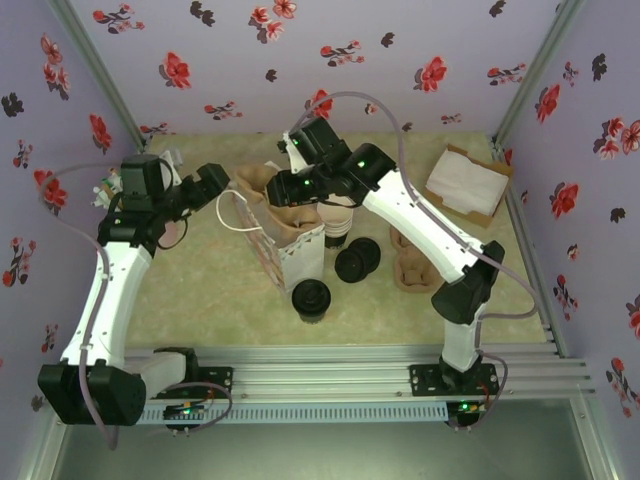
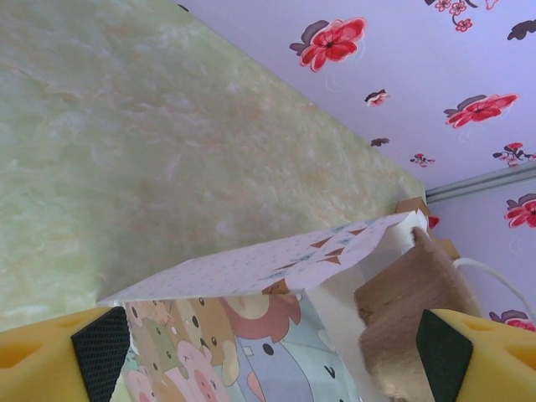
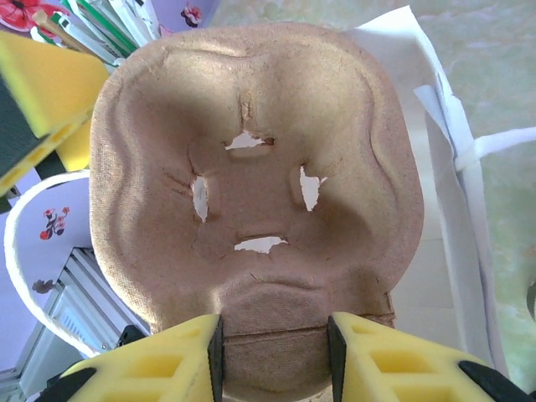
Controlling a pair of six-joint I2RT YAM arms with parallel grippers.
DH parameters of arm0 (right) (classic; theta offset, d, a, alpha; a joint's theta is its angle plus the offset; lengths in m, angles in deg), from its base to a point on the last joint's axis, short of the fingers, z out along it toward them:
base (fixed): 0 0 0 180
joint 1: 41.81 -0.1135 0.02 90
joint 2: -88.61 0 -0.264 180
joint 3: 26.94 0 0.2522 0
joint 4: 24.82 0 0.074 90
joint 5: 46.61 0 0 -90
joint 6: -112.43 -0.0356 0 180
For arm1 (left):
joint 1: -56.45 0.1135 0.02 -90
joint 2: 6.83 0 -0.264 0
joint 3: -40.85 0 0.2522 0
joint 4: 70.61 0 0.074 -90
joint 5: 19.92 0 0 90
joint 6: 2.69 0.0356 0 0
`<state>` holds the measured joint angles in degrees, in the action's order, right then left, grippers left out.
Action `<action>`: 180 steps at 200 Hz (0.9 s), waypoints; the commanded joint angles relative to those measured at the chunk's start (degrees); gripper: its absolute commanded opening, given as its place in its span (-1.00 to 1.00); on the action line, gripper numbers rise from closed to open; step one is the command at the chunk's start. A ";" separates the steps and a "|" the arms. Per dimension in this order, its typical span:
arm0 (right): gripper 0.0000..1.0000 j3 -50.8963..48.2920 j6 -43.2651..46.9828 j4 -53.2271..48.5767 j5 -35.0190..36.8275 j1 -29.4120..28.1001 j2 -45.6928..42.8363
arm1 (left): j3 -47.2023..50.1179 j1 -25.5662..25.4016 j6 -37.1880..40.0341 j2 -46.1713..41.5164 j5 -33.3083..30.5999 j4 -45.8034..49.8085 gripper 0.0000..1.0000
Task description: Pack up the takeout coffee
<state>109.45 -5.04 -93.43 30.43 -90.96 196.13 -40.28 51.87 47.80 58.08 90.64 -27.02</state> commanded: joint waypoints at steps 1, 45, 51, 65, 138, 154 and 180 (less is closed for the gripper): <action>-0.26 0.47 0.94 -1.08 2.71 -0.42 -3.49 | 0.53 0.36 1.34 -2.10 -0.65 1.75 0.82; -0.26 2.47 1.68 -4.62 3.92 -0.40 -3.34 | 0.55 0.38 1.49 -4.45 -0.62 3.25 0.81; -0.26 3.27 2.07 -5.91 4.32 -0.49 -2.86 | 0.60 0.39 1.62 -4.87 -0.61 3.59 0.81; -0.25 5.68 3.06 -9.56 5.23 -0.55 -1.68 | 0.83 0.27 1.70 -5.90 -0.45 4.32 0.80; -0.26 19.14 5.89 -20.95 6.66 -1.88 7.05 | 3.88 -4.47 1.78 -10.75 -0.28 6.75 0.56; -0.26 21.73 6.02 -22.78 6.80 -2.03 9.23 | 4.81 -5.40 1.70 -11.60 -0.25 6.76 0.49; -0.27 24.72 6.04 -25.09 7.76 -2.07 11.58 | 5.85 -6.01 1.49 -13.21 -0.39 6.88 0.42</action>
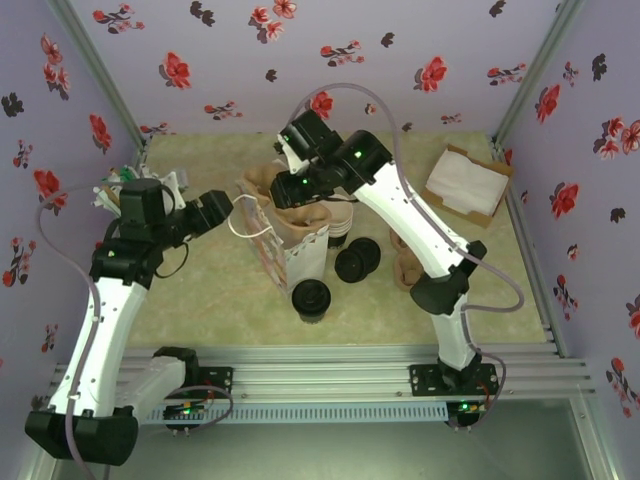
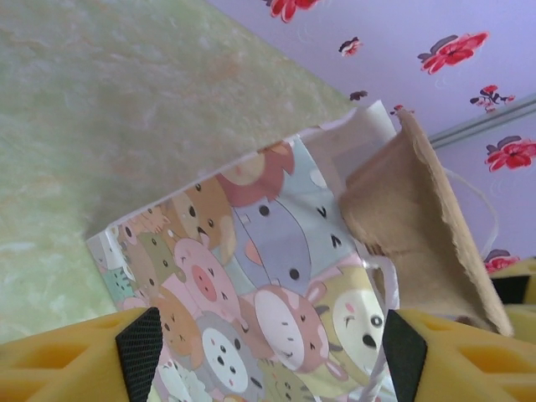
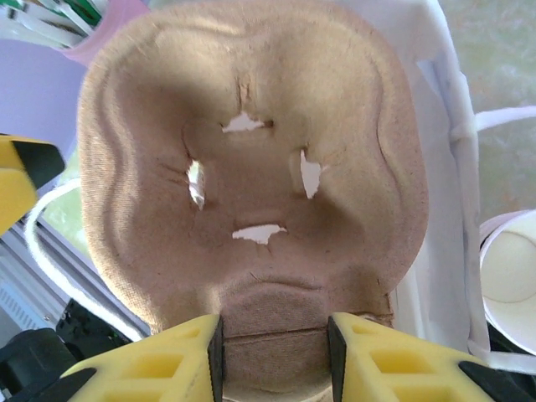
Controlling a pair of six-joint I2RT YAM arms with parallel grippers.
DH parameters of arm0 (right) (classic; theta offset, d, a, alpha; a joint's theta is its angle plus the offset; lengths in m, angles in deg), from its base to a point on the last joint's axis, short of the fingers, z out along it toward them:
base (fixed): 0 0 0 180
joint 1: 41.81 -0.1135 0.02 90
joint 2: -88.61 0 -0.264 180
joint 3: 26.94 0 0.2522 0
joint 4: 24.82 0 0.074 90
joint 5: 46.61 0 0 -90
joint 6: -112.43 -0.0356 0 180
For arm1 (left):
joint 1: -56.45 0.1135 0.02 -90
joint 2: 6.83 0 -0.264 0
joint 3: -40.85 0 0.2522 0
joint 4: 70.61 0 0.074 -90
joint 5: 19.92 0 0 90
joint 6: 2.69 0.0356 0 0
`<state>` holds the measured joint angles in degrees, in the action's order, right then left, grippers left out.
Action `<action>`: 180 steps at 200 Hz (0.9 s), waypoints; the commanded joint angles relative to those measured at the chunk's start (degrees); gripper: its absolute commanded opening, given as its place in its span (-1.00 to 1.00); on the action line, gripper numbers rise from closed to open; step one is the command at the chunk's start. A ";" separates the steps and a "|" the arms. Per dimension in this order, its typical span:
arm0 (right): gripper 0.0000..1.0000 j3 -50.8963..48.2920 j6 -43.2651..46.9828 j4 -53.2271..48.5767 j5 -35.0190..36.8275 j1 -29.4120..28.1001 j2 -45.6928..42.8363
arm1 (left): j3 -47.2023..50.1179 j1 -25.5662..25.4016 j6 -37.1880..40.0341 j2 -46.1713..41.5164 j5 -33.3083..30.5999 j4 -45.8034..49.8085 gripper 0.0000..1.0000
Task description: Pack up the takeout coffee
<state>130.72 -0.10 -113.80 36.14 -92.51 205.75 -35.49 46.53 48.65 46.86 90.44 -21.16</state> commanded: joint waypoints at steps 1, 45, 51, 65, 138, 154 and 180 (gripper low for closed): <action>-0.27 3.52 1.09 -4.70 2.01 -0.49 2.00 | 1.11 -0.70 0.66 -2.05 -0.17 1.04 0.41; -0.26 4.54 0.97 -4.86 3.05 -0.55 2.53 | 1.88 -0.81 0.68 -4.37 -2.36 1.67 0.43; -0.27 4.55 0.85 -5.01 3.21 -0.62 2.65 | 2.08 -0.83 0.58 -4.91 -2.95 1.79 0.45; -0.26 4.53 0.86 -5.09 3.48 -0.56 2.91 | 2.29 -0.84 0.37 -5.90 -3.74 1.76 0.50; -0.27 7.42 0.21 -3.67 2.42 -0.53 6.85 | 2.16 -1.28 0.59 -6.76 -1.57 3.13 0.78; -0.27 7.84 -0.01 -3.01 2.21 -0.51 7.45 | 2.04 -1.84 0.93 -7.05 -1.46 3.86 0.81; -0.27 8.28 -0.49 -1.97 2.10 -0.40 7.89 | 2.38 -2.13 0.95 -8.06 -1.50 4.55 0.80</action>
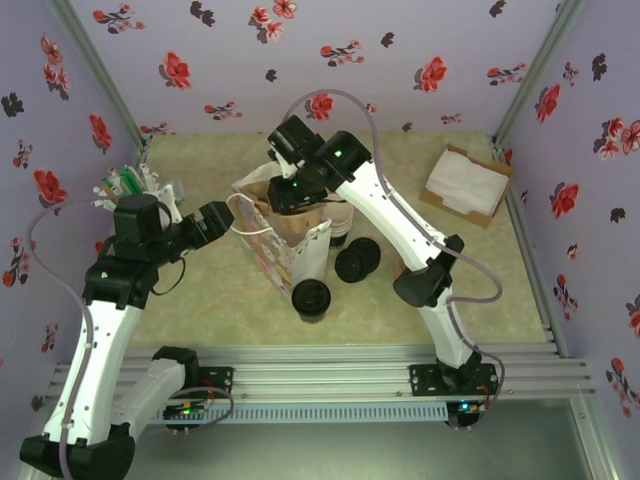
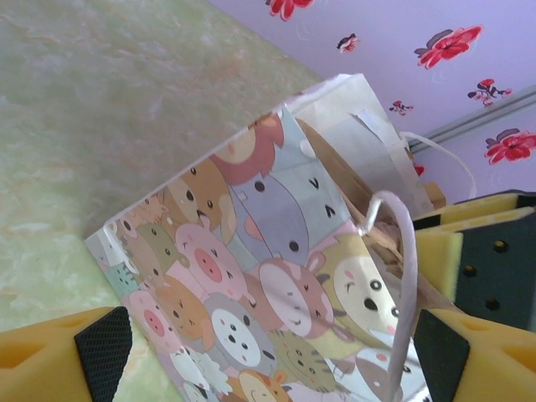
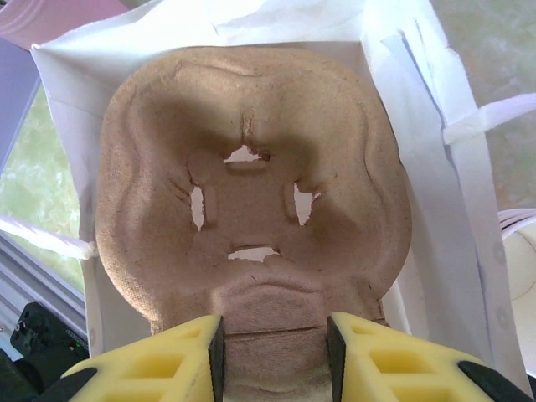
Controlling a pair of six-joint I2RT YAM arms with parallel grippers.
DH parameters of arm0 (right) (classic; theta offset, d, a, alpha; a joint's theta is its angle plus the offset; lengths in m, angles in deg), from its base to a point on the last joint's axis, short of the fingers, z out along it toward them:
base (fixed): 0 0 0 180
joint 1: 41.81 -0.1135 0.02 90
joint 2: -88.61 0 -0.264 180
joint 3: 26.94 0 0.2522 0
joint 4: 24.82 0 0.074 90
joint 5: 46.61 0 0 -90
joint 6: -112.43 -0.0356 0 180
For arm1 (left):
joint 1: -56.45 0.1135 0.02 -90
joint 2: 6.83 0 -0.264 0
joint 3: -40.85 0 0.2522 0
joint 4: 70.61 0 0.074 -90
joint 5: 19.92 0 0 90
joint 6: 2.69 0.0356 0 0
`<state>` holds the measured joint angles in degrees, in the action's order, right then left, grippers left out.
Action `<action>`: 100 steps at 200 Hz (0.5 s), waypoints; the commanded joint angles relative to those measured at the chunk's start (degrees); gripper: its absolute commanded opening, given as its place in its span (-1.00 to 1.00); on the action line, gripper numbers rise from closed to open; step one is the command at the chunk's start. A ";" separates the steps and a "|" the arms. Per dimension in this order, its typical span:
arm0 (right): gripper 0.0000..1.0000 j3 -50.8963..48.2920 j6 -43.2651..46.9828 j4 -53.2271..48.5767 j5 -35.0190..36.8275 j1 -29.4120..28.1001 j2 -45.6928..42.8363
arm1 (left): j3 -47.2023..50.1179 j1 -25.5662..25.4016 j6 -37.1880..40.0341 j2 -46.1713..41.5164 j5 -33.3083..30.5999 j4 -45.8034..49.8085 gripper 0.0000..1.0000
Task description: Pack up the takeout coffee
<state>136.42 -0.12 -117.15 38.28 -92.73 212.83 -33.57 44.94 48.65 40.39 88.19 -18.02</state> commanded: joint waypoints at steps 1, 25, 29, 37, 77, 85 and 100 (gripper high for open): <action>-0.27 2.60 -0.47 1.43 -0.06 -0.17 0.83 | 0.46 -0.53 0.95 -1.60 0.77 1.46 0.80; -0.27 3.71 -0.74 1.67 0.00 -0.10 1.11 | 0.63 -0.65 1.17 -2.18 0.70 2.11 0.80; -0.26 3.89 -0.81 1.67 0.01 -0.07 1.11 | 0.70 -0.67 1.21 -2.22 0.70 2.19 0.80; -0.26 4.18 -0.86 1.59 0.16 -0.03 0.94 | 0.80 -0.69 1.21 -2.35 0.70 2.27 0.80; -0.27 3.37 -1.00 2.61 0.01 0.12 1.29 | 1.40 -0.71 1.09 -2.57 0.61 2.26 0.79; -0.28 2.62 -0.99 3.07 -0.16 0.12 1.29 | 1.47 -0.71 1.12 -2.62 0.57 2.22 0.79; -0.29 0.65 -0.92 4.27 -0.21 -0.05 1.29 | 1.65 -0.70 0.99 -2.92 0.45 2.22 0.79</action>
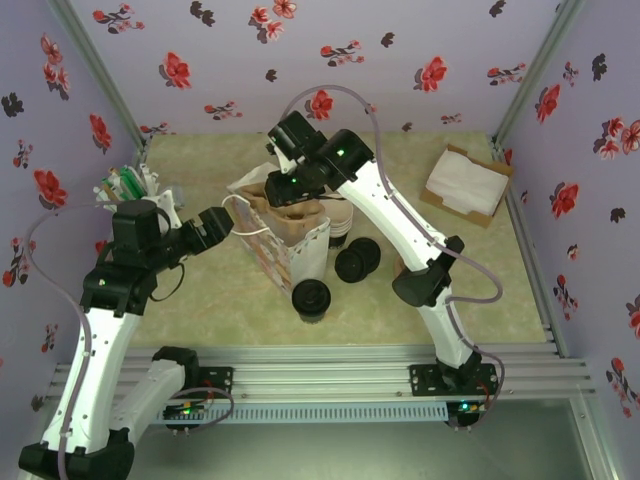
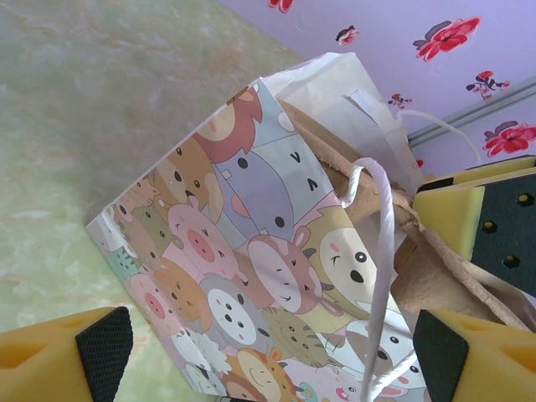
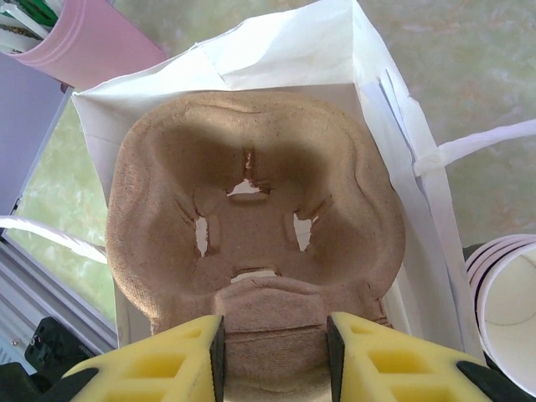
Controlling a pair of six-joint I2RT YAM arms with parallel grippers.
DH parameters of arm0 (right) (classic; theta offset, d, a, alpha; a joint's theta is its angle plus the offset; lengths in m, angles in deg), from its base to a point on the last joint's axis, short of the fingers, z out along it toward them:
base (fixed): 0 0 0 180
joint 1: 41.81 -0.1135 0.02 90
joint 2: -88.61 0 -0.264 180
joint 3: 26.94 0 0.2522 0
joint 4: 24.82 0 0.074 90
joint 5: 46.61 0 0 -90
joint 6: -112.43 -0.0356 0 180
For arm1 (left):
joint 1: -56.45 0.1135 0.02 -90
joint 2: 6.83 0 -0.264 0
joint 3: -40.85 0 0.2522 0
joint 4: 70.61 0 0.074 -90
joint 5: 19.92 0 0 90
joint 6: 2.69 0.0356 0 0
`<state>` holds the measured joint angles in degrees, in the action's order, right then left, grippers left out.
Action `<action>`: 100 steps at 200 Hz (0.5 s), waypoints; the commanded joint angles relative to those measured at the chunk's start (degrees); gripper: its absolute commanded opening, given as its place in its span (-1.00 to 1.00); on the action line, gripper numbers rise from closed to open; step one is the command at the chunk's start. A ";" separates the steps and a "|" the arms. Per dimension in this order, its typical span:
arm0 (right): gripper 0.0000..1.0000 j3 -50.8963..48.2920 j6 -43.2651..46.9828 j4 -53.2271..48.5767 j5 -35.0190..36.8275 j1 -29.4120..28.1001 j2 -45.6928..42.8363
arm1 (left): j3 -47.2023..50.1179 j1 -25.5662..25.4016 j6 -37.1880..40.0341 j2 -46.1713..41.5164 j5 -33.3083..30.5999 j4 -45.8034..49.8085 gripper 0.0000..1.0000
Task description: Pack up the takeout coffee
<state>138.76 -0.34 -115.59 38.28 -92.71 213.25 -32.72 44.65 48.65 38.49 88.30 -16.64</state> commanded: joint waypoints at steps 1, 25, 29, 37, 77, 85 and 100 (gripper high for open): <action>-0.29 -1.84 -0.66 2.77 -0.19 -0.08 0.83 | 0.81 -0.42 1.01 -1.02 0.34 0.84 0.79; -0.30 -4.14 0.12 3.62 1.23 -0.37 0.62 | 1.10 -0.42 0.87 -1.10 0.25 0.77 0.79; -0.30 -4.62 0.26 3.85 1.44 -0.43 0.53 | 1.18 -0.41 0.87 -1.11 0.24 0.75 0.79; -0.30 -5.70 0.43 4.43 2.05 -0.60 0.22 | 1.27 -0.42 0.84 -1.11 0.19 0.71 0.79; -0.30 -8.70 0.45 6.13 3.27 -0.65 -0.05 | 1.79 -0.40 0.88 -0.89 0.19 0.16 0.79; -0.30 -8.68 0.37 6.11 3.51 -0.63 0.01 | 1.96 -0.41 0.91 -0.76 0.24 0.06 0.79; -0.30 -8.68 0.11 6.25 3.91 -0.73 0.13 | 2.18 -0.40 0.85 -0.69 0.24 -0.12 0.79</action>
<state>130.17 -0.23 -110.35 39.86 -92.97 213.25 -31.60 44.65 48.65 38.03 88.28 -16.44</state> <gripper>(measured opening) 0.351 0.896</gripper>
